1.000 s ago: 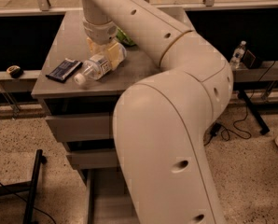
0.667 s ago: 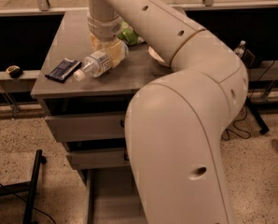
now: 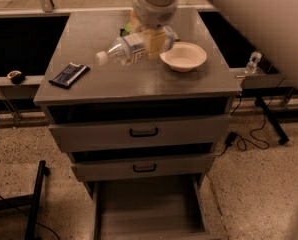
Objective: Place blue plastic bottle into bottom drawer
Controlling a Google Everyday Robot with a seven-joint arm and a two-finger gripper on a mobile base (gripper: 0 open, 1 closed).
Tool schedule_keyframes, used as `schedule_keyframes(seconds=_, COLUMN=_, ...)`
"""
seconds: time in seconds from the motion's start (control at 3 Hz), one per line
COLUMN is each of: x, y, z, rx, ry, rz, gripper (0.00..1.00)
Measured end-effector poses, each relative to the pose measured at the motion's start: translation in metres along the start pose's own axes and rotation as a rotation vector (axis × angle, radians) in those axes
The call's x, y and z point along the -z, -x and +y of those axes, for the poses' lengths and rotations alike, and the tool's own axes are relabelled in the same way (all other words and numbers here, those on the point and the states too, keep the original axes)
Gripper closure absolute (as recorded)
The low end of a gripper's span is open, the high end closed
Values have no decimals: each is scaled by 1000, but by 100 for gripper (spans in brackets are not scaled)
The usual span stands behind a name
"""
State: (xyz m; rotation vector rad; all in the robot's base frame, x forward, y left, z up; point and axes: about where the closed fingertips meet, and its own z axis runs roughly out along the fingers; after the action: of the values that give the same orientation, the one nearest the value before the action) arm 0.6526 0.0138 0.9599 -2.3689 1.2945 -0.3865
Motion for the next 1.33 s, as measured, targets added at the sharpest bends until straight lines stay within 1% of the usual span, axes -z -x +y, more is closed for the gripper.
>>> schedule_keyframes(seconds=0.33, x=56, y=-5, z=51, rx=-184, ry=-81, rz=52, gripper=100)
schedule_keyframes(seconds=0.67, x=47, y=-12, z=91, rx=-258, ry=-28, rz=90, gripper=100)
schedule_keyframes(seconds=1.0, x=47, y=-11, z=91, rx=-257, ry=-28, rz=89, gripper=100)
schedule_keyframes(seconds=1.33, x=10, y=-11, z=120, rx=-361, ry=5, rz=7, gripper=100)
